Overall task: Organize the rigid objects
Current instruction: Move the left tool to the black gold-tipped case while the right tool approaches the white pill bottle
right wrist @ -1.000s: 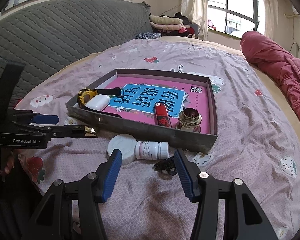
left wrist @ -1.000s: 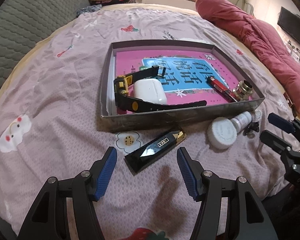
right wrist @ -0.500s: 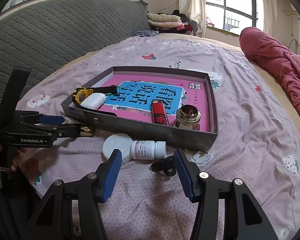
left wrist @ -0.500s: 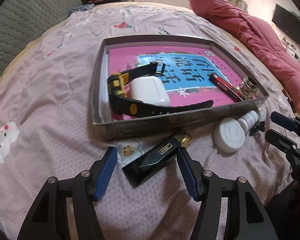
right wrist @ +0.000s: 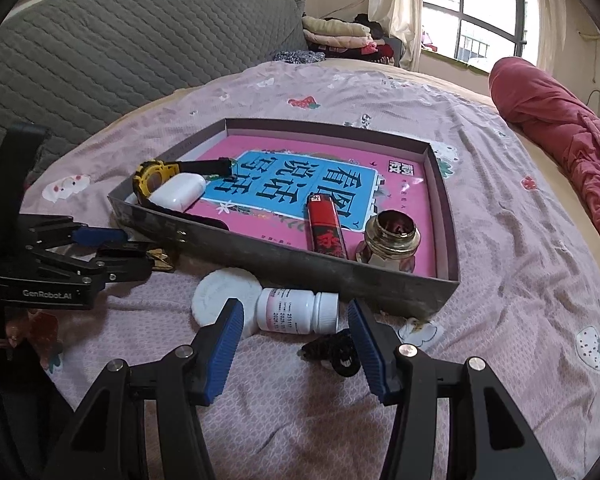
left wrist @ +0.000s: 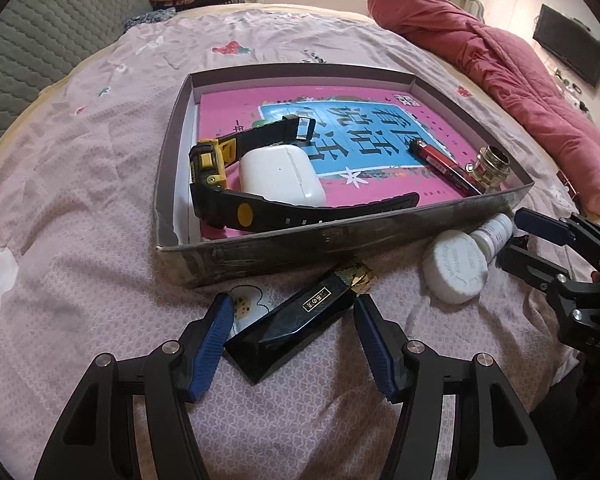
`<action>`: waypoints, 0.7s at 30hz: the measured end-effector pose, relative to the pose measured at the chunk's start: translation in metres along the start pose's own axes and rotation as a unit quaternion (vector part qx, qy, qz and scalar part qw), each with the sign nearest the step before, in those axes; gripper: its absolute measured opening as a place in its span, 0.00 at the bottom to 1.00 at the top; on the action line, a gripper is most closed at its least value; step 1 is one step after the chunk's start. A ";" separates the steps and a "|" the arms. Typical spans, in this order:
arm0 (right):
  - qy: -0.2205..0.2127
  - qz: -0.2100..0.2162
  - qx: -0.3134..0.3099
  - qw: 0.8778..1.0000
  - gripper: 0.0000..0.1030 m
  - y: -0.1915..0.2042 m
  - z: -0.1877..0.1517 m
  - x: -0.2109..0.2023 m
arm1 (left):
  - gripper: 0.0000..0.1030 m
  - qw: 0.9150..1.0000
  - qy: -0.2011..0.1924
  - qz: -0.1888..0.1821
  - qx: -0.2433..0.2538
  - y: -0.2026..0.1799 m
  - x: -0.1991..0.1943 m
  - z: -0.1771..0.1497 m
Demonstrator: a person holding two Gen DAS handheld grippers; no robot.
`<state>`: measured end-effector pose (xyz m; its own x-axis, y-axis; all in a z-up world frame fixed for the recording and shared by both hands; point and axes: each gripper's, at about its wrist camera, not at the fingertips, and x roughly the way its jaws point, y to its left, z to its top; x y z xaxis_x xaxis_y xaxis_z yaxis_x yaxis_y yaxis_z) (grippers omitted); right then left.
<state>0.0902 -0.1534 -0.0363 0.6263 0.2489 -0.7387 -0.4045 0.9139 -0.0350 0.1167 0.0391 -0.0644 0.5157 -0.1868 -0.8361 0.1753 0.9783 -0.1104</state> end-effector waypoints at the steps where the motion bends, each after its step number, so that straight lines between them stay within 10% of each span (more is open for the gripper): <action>1: 0.001 0.000 0.000 1.000 0.52 0.000 0.000 0.002 | 0.62 1.000 0.000 0.001 0.001 0.000 0.000 0.000; 21: 0.024 -0.008 0.006 1.000 0.52 -0.004 0.004 0.023 | 0.62 1.000 0.000 0.003 0.003 -0.004 0.004 0.000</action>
<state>0.1082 -0.1499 -0.0504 0.5999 0.2189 -0.7695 -0.3861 0.9216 -0.0388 0.1183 0.0342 -0.0671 0.5175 -0.1803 -0.8365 0.1770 0.9790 -0.1015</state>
